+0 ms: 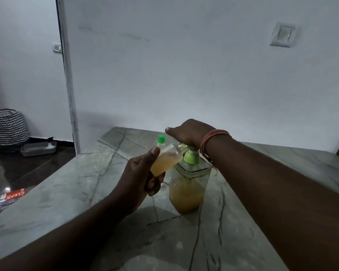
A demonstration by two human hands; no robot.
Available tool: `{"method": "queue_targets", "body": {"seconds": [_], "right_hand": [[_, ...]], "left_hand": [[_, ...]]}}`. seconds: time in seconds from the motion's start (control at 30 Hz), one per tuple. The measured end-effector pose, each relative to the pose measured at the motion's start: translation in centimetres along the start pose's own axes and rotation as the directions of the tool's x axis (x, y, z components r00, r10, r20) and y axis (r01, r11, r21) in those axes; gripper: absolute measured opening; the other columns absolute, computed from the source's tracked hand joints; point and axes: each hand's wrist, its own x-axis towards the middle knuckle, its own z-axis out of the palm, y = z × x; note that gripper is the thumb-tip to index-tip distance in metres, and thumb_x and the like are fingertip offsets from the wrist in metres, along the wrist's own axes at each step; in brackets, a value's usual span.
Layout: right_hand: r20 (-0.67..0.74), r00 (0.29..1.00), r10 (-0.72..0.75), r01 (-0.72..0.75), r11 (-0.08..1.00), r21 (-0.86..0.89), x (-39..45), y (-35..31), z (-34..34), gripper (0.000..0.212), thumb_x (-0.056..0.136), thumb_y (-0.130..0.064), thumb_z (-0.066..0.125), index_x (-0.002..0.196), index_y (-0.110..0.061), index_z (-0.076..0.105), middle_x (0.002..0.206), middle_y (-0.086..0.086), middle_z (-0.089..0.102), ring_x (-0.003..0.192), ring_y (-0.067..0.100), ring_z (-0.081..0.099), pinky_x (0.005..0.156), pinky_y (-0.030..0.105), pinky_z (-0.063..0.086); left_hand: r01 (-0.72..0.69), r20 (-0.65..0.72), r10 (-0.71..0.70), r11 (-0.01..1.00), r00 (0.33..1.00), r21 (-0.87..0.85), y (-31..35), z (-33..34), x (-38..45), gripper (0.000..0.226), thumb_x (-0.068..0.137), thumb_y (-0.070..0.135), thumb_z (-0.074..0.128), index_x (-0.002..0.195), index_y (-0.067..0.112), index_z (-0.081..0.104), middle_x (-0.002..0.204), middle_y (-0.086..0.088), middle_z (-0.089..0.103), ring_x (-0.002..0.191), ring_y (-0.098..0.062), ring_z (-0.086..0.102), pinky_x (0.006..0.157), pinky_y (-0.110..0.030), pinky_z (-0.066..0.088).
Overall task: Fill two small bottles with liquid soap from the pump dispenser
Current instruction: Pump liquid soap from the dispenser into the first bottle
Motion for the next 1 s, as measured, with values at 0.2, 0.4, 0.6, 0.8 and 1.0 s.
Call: {"method": "queue_targets", "body": {"seconds": [0.2, 0.4, 0.6, 0.8, 1.0], "right_hand": [[-0.072, 0.997, -0.041, 0.045, 0.997, 0.065, 0.3, -0.1, 0.4, 0.077, 0.078, -0.08, 0.034, 0.089, -0.011, 0.066, 0.08, 0.003, 0.065, 0.063, 0.017, 0.055, 0.057, 0.029, 0.038], [0.01, 1.0, 0.008, -0.009, 0.991, 0.135, 0.0, 0.5, 0.3, 0.079, 0.084, -0.077, 0.029, 0.112, -0.013, 0.066, 0.081, 0.005, 0.061, 0.064, 0.018, 0.049, 0.058, 0.027, 0.033], [0.043, 0.998, -0.044, 0.045, 0.998, -0.033, 0.2, -0.2, -0.1, 0.074, 0.09, -0.069, 0.031, 0.126, -0.01, 0.058, 0.128, 0.011, 0.058, 0.105, 0.026, 0.057, 0.077, 0.031, 0.036], [-0.048, 0.999, 0.001, 0.008, 0.981, 0.193, 0.3, 0.8, 0.8, 0.068, 0.089, -0.066, 0.032, 0.102, -0.011, 0.07, 0.079, 0.005, 0.061, 0.072, 0.022, 0.055, 0.061, 0.028, 0.035], [0.009, 1.0, -0.018, 0.018, 1.0, -0.006, 0.2, 0.1, 0.3, 0.058, 0.096, -0.055, 0.033, 0.127, -0.012, 0.057, 0.121, 0.009, 0.061, 0.103, 0.025, 0.057, 0.076, 0.028, 0.037]], "left_hand": [[0.005, -0.001, -0.005, 1.0, 1.0, -0.013, 0.0, 0.0, -0.1, 0.064, 0.075, 0.075, 0.076, 0.1, 0.016, 0.081, 0.059, -0.008, 0.057, 0.041, -0.011, 0.041, 0.041, -0.023, 0.037], [0.002, 0.013, -0.002, 1.0, 1.0, -0.009, -0.2, 0.1, 0.2, 0.061, 0.077, 0.073, 0.075, 0.1, 0.017, 0.08, 0.061, -0.008, 0.058, 0.043, -0.011, 0.043, 0.041, -0.023, 0.039], [0.0, 0.0, 0.0, 1.0, 1.0, 0.0, -0.2, 0.0, -0.2, 0.062, 0.081, 0.072, 0.073, 0.1, 0.014, 0.08, 0.057, -0.006, 0.056, 0.042, -0.011, 0.041, 0.041, -0.023, 0.038], [-0.012, 0.008, 0.012, 1.0, 1.0, -0.017, -0.5, -0.2, 0.2, 0.064, 0.08, 0.07, 0.075, 0.103, 0.011, 0.079, 0.058, -0.006, 0.058, 0.042, -0.011, 0.042, 0.041, -0.022, 0.039], [-0.007, 0.006, 0.007, 1.0, 1.0, 0.001, -0.2, -0.1, 0.1, 0.058, 0.081, 0.072, 0.074, 0.097, 0.016, 0.081, 0.058, -0.006, 0.057, 0.043, -0.011, 0.042, 0.041, -0.023, 0.037]]}}
